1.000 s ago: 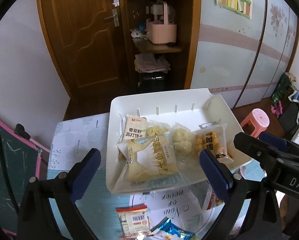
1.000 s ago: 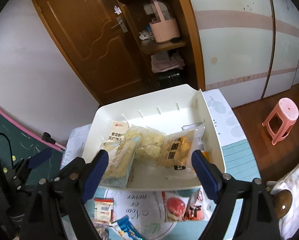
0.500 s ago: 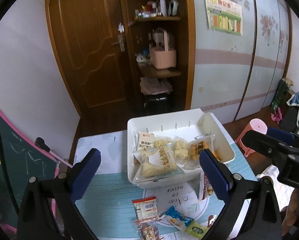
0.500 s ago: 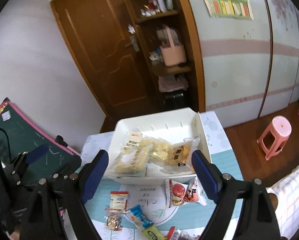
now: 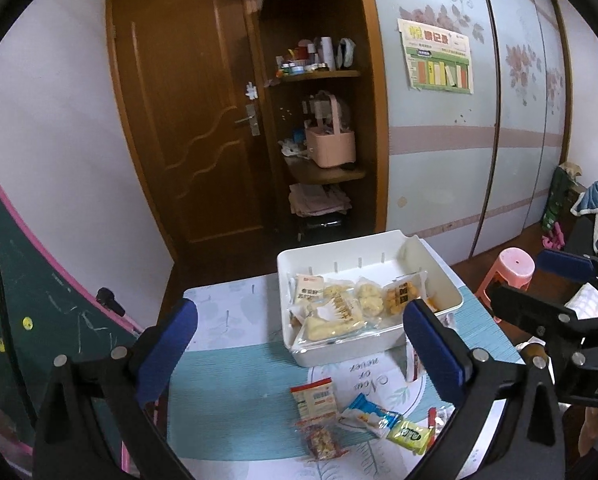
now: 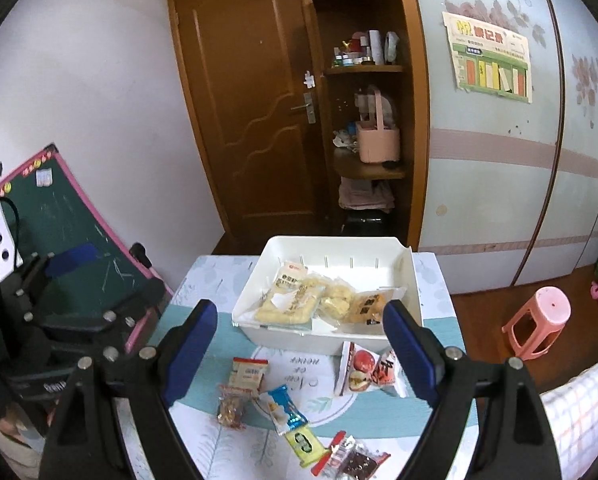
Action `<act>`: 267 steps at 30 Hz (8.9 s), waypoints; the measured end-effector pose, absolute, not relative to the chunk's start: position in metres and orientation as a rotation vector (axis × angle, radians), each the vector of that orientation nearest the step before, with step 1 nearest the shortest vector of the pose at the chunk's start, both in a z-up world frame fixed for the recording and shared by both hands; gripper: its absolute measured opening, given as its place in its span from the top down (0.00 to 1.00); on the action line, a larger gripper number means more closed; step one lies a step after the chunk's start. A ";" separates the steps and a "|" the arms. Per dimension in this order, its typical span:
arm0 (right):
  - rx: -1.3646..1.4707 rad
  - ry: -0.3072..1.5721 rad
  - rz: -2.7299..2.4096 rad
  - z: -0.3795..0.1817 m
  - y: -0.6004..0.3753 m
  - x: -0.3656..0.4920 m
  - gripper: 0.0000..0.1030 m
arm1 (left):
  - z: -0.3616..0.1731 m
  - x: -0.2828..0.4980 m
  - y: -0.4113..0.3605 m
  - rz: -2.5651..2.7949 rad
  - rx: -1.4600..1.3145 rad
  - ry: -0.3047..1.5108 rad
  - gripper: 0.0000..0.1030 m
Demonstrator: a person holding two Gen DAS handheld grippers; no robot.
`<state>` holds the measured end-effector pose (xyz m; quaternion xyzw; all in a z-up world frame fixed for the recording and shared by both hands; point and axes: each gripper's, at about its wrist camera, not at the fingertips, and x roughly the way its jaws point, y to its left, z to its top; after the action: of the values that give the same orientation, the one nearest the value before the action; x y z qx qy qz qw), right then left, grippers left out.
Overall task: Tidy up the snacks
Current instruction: 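Withdraw both tools from the tray back over the remaining snacks, then grasp the clear nut-and-date bag with the left tool while the right tool grasps the blue wafer pack, then lift both snacks and carry them toward the white tray, then lower both snacks into the white tray and open both tools, then withdraw both tools from the tray toward the green pack and red-striped bag, then grasp the green pastry pack with the left tool while the right tool grasps the red-striped dark bag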
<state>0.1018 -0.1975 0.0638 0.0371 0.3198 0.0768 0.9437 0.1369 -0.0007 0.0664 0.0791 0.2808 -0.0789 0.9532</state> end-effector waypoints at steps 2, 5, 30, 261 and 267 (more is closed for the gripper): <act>0.053 0.661 0.136 0.055 -0.194 0.099 0.17 | 0.059 0.133 0.006 -0.155 0.150 0.577 0.01; 0.020 0.684 0.099 0.037 -0.188 0.093 0.17 | 0.039 0.131 0.014 -0.151 0.128 0.612 0.01; -0.110 1.106 0.211 -0.182 -0.147 0.128 0.30 | -0.193 0.180 0.027 -0.082 -0.039 1.142 0.01; -0.217 1.023 0.384 -0.214 -0.237 0.060 0.08 | -0.207 0.133 -0.101 -0.272 0.158 1.162 0.62; -0.184 1.007 0.322 -0.212 -0.240 0.060 0.23 | -0.206 0.129 -0.094 -0.277 0.158 1.147 0.65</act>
<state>0.0601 -0.2401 -0.2116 -0.0878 0.4796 0.1535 0.8595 0.1287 -0.0940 -0.2056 0.0743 0.5402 -0.1304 0.8281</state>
